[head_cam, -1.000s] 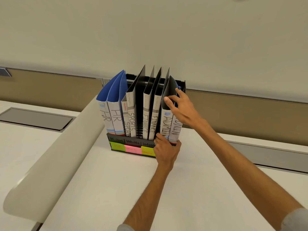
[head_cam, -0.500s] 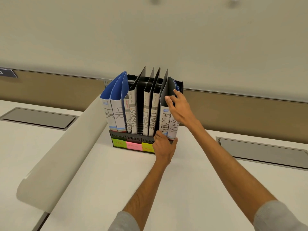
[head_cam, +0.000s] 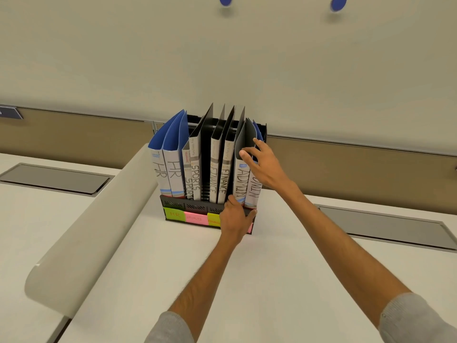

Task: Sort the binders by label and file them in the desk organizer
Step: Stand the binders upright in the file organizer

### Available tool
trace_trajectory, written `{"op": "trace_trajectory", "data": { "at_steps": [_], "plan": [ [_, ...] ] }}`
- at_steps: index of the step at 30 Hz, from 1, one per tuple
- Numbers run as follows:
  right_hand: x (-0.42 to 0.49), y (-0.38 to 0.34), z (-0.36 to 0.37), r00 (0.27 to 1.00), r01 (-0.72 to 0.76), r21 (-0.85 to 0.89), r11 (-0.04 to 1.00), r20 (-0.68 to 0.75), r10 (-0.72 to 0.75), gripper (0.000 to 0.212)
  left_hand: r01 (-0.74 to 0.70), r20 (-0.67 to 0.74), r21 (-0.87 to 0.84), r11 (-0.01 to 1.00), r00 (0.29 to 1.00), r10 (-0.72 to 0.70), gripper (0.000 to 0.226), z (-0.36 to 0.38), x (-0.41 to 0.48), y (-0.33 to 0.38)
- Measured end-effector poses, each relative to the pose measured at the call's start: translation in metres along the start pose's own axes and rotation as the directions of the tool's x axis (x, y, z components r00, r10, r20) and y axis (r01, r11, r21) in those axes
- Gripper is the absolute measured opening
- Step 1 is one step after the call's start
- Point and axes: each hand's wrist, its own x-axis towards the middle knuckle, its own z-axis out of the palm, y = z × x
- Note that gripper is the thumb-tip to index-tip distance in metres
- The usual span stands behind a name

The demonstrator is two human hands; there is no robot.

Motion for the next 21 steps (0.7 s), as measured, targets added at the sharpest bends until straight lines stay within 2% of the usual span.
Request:
{"op": "trace_trajectory", "data": {
  "at_steps": [3, 7, 10, 14, 17, 21],
  "plan": [
    [-0.006, 0.003, 0.000, 1.000, 0.017, 0.116, 0.993, -0.024, -0.014, 0.048, -0.064, 0.018, -0.084, 0.994, 0.998, 0.065, 0.079, -0.003, -0.011, -0.015],
    [-0.035, 0.023, 0.008, 0.993, 0.054, 0.176, 0.983, -0.116, -0.034, 0.053, -0.182, -0.057, -0.035, 0.983, 0.982, 0.180, 0.060, -0.012, -0.023, -0.029],
    [-0.065, 0.042, 0.017, 0.992, -0.012, 0.135, 0.991, -0.123, 0.029, 0.063, -0.212, -0.104, 0.009, 0.977, 0.972, 0.212, 0.047, -0.021, -0.032, -0.028],
    [-0.096, 0.058, 0.025, 0.978, -0.209, 0.012, 0.978, 0.020, 0.209, 0.072, -0.252, -0.123, 0.097, 0.963, 0.957, 0.263, 0.034, -0.033, -0.042, -0.018],
    [-0.118, 0.064, 0.030, 0.953, -0.283, -0.071, 0.956, 0.086, 0.289, 0.071, -0.273, -0.099, 0.150, 0.950, 0.952, 0.289, 0.022, -0.035, -0.051, -0.013],
    [-0.148, 0.067, 0.033, 0.940, -0.323, -0.093, 0.942, 0.081, 0.331, 0.065, -0.251, -0.040, 0.179, 0.951, 0.964, 0.262, 0.016, -0.034, -0.070, -0.020]
  ]
}}
